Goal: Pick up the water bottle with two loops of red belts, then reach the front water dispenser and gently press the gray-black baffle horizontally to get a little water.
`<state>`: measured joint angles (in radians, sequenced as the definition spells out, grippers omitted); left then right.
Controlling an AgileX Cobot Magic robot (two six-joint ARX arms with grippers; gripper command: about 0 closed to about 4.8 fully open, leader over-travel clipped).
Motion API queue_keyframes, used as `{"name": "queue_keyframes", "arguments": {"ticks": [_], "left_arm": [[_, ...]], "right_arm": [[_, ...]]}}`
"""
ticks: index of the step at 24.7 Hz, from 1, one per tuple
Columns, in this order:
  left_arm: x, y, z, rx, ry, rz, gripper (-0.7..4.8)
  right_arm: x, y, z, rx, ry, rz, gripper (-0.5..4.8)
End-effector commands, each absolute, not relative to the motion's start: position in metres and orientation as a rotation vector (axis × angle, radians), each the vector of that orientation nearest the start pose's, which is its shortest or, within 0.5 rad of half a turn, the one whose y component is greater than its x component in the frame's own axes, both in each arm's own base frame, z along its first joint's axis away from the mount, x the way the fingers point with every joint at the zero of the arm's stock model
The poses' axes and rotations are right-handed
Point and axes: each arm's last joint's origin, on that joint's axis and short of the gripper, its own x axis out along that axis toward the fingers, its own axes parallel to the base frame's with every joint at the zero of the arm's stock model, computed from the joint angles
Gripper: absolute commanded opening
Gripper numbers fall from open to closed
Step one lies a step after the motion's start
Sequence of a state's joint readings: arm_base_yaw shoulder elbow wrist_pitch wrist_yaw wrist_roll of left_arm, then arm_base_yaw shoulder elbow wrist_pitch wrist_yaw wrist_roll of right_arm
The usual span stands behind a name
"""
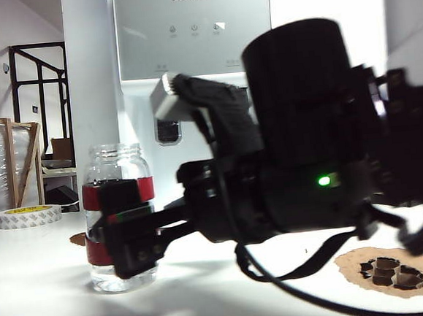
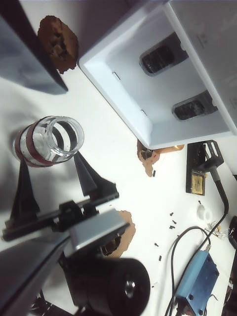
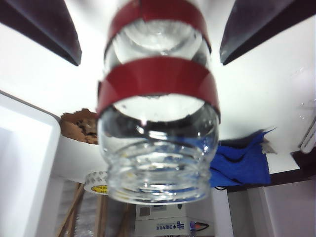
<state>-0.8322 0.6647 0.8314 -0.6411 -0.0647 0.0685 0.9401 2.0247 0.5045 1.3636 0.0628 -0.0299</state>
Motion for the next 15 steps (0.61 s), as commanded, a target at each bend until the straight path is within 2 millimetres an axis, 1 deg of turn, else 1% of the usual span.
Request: {"name": "queue_keyframes", "arguments": {"ticks": [1,6,10,13,15], "left_arm": [[0.090,-0.093,0.324,0.284,0.396,-0.716,4.79],[0.090,-0.093,0.324,0.289,0.394,-0.693,4.79],[0.090,-0.093,0.324,0.260,0.406,-0.688,4.79],[0.090,-0.093,0.324,0.246,0.408,-0.691,4.79],[0.090,-0.093,0.324,0.243,0.411,-0.694,4.79]], "right_arm": [[0.173,0.233,0.092,-0.100,0.115,0.859,4.79],[0.163,0.215,0.101,-0.103,0.109,0.790,4.79],[0.154,0.201,0.114,-0.085,0.076,0.742,4.79],[0.145,0.186,0.138,-0.053,-0.009,0.678,4.79],[0.143,0.182,0.147,-0.071,-0.047,0.674,4.79]]}}
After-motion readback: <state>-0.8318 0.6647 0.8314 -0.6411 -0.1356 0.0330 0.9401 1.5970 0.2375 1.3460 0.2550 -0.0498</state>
